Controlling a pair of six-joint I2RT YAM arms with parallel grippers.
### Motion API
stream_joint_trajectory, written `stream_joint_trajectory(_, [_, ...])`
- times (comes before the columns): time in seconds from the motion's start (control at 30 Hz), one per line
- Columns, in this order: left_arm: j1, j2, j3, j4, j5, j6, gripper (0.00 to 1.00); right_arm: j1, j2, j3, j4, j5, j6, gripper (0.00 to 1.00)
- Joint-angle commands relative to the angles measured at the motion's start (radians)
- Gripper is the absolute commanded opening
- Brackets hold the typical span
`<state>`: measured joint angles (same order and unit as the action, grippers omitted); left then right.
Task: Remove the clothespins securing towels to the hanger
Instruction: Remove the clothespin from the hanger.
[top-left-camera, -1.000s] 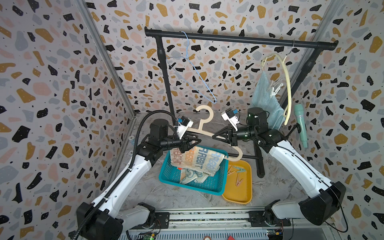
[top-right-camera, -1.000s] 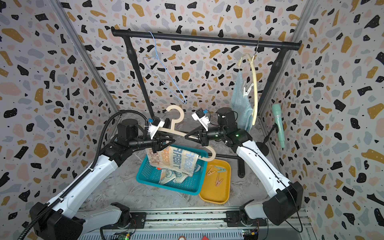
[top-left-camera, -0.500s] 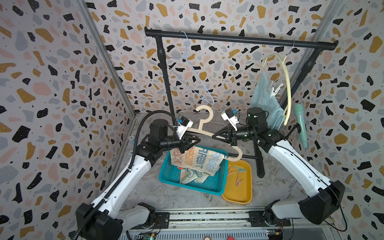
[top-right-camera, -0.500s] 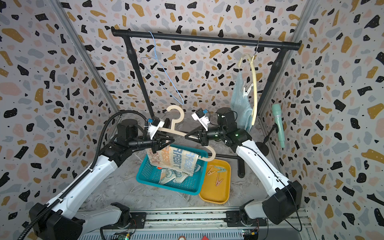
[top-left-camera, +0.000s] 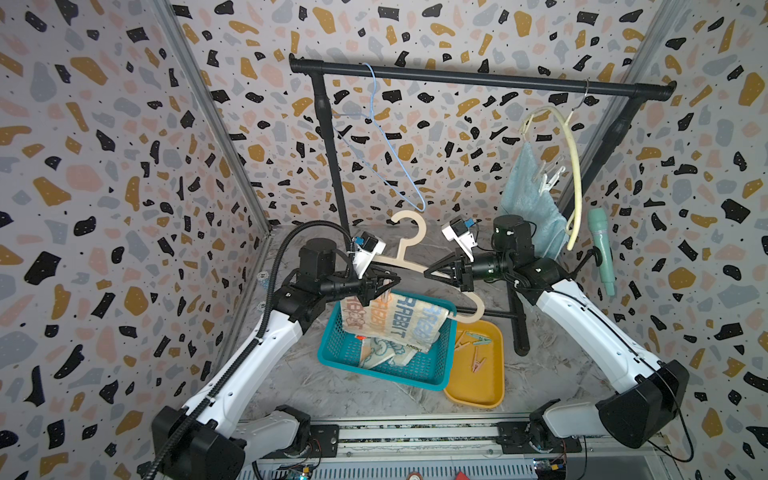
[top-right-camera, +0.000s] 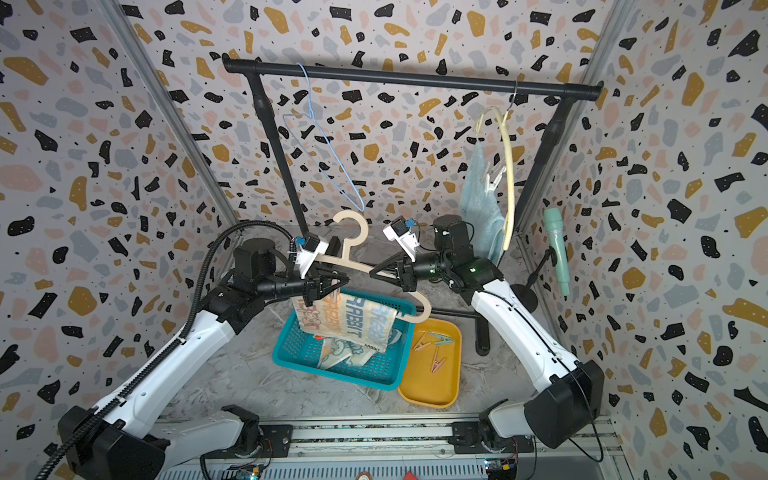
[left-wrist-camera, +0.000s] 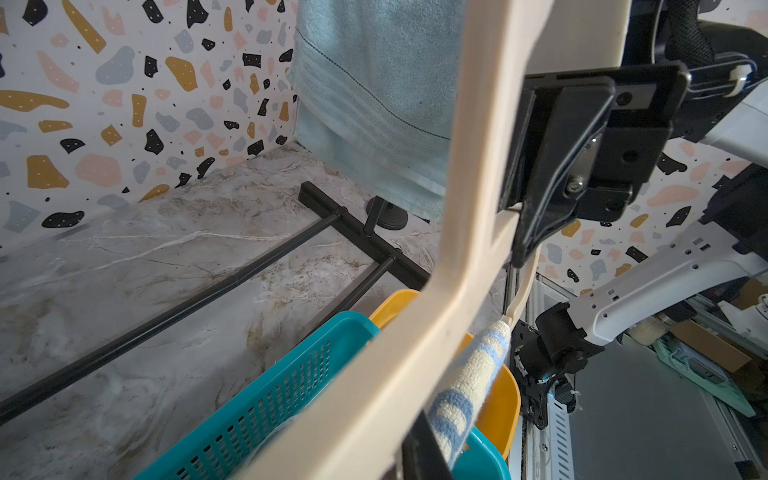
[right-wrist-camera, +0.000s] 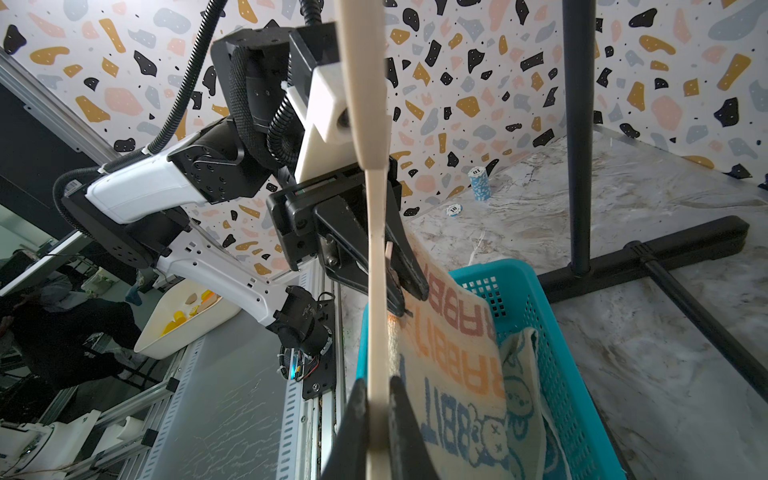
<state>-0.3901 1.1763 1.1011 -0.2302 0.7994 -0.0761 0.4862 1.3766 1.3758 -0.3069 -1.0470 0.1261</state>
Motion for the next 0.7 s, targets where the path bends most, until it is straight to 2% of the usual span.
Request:
stream_joint_trajectory(0.0, [-0.011,-0.027,0.013,0.030,-0.049,-0.043,0.00,-0.003,-0.003,0.020,0.039,0.001,0.004,0.00])
stream_joint_trajectory(0.27, [-0.027,-0.057,0.011,0.089,-0.127,-0.096,0.00,0.005,0.002,0.025,0.038,0.015,0.009,0.00])
stream_joint_trajectory(0.67, [-0.041,-0.081,0.011,0.120,-0.179,-0.131,0.00,0.013,0.010,0.025,0.045,0.047,0.018,0.00])
